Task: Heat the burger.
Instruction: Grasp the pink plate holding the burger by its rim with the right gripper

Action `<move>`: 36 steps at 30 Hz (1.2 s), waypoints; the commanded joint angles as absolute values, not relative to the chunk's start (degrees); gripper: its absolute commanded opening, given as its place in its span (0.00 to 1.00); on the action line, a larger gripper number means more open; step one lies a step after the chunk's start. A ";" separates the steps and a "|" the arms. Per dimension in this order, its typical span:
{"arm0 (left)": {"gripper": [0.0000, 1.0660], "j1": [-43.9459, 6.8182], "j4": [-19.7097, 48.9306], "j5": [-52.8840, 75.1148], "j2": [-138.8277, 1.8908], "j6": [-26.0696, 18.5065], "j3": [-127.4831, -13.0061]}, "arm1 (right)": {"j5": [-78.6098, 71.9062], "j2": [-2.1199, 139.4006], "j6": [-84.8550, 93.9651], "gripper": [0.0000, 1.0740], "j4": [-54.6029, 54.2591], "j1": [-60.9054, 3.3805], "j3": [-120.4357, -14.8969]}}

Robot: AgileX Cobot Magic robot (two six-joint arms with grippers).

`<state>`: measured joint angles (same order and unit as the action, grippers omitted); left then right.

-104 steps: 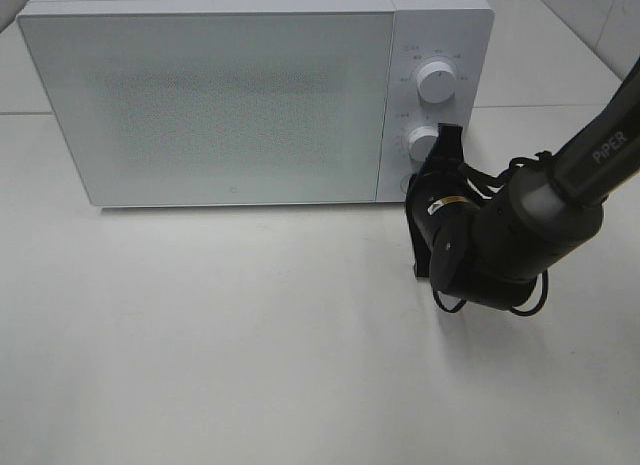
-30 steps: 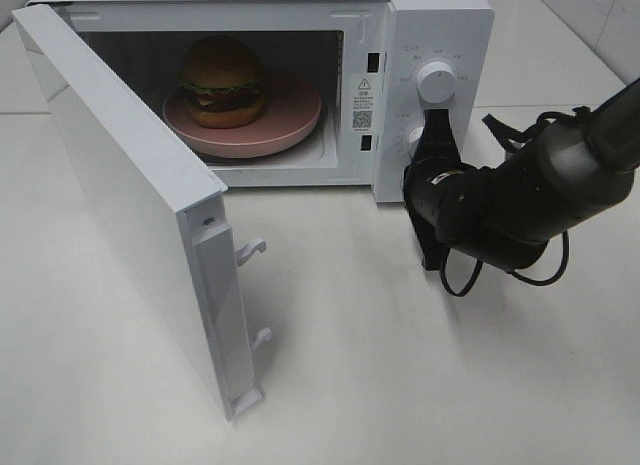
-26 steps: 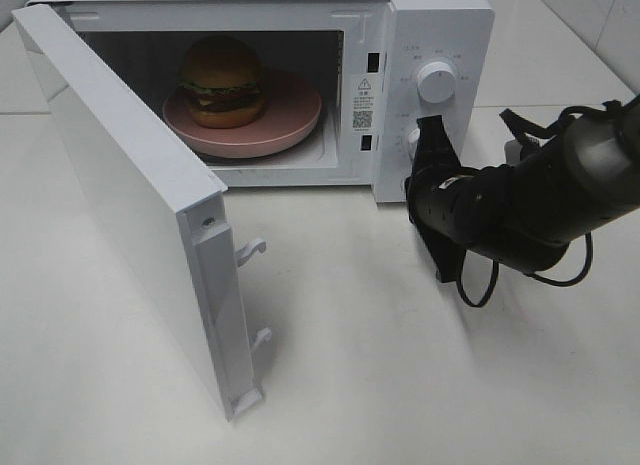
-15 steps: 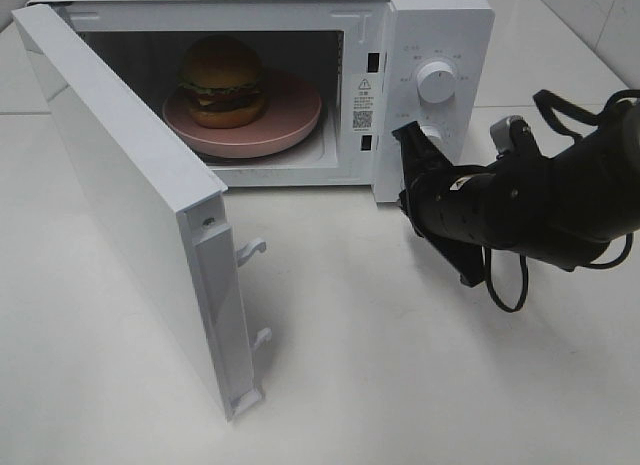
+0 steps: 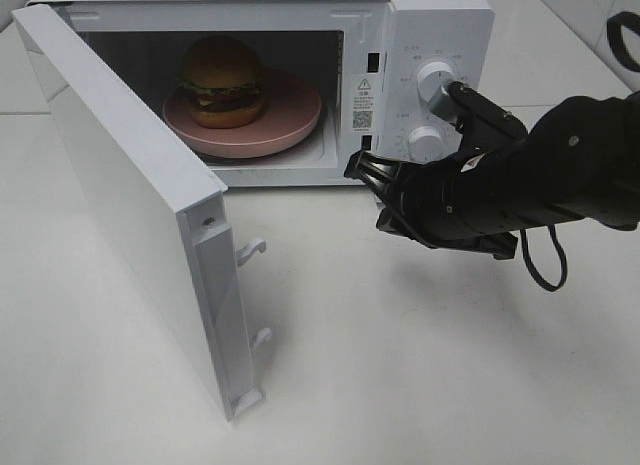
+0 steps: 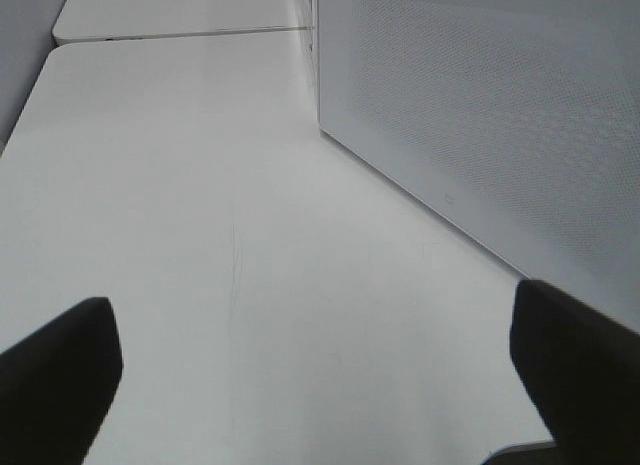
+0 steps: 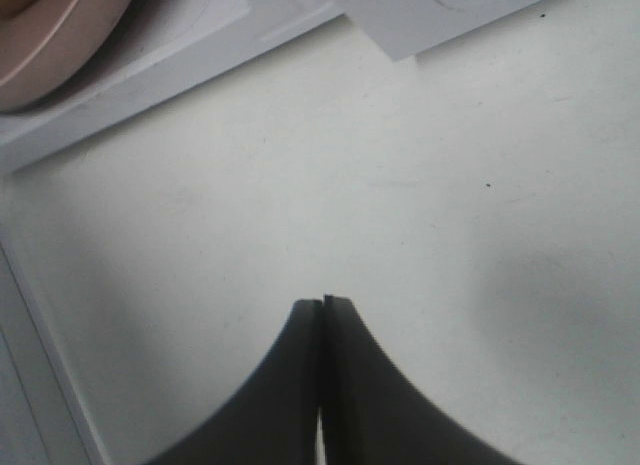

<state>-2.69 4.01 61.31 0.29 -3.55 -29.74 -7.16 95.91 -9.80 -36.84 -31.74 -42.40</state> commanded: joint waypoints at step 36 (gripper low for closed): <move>0.92 -2.58 4.47 61.19 1.20 -3.55 -29.56 | 43.54 87.20 53.86 0.04 -9.57 -31.34 -56.89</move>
<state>-2.69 4.01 61.31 0.29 -3.55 -29.74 42.80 87.66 47.56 -10.37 -31.74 -56.55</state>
